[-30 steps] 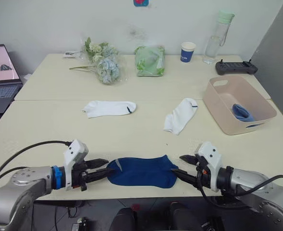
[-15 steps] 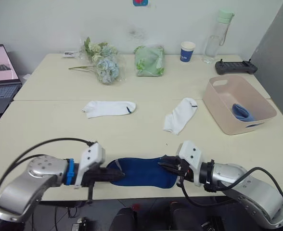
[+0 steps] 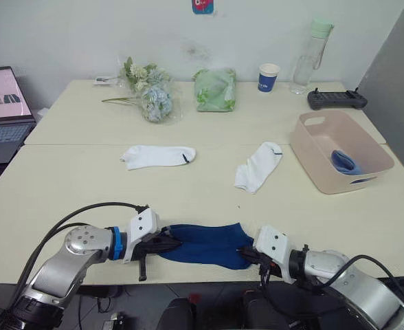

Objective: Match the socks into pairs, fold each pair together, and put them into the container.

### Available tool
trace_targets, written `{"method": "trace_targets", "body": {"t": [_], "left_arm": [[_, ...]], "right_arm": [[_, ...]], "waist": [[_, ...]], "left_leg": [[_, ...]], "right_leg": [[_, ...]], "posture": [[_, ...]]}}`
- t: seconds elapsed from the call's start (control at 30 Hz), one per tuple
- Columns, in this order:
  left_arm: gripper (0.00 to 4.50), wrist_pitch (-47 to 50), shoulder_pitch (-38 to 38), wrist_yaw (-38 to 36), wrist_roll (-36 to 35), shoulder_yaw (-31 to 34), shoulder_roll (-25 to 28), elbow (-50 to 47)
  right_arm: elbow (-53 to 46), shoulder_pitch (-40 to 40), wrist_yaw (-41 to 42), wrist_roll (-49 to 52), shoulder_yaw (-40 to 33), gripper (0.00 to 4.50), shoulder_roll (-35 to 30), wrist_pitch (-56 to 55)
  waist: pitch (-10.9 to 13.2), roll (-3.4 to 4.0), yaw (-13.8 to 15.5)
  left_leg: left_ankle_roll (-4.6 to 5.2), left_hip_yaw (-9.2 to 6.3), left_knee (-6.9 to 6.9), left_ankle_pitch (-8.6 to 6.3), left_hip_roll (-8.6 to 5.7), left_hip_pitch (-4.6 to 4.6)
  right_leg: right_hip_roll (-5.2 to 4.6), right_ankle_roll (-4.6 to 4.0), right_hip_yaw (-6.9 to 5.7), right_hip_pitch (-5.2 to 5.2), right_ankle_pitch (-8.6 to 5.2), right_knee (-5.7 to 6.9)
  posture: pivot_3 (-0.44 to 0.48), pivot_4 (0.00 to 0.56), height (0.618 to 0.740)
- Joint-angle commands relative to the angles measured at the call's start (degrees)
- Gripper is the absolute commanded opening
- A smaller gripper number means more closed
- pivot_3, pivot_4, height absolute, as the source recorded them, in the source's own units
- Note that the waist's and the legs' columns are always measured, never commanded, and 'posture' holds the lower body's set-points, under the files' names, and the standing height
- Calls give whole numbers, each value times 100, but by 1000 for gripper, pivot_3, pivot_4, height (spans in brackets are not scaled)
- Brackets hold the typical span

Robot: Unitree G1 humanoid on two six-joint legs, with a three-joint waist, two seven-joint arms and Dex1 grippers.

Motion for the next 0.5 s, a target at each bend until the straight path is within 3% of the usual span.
{"method": "trace_targets", "body": {"t": [0.03,0.2,0.5], "left_arm": [[0,193,50,186,177,189,105,290],[0,687,-156,-262,-592,442,322,-687],[0,1285,-522,243,-321,77,51,-550]], "right_arm": [[20,219,124,-25,-362,27,-139,-52],[-685,-88,197,770,-871,27,294,292],[274,-1294,-244,-84,197,27,1248,709]], "waist": [[-6,4,0],[17,-15,-19],[22,-10,-14]], "left_leg": [[0,-1,0,0,0,0],[0,-2,2,0,4,-10],[1,-5,1,-2,-1,-43]], "right_leg": [[1,1,0,1,0,1],[3,-1,-1,-9,1,5],[8,-1,-1,-39,0,0]], "posture": [[0,150,740],[0,150,740],[0,150,740]]}}
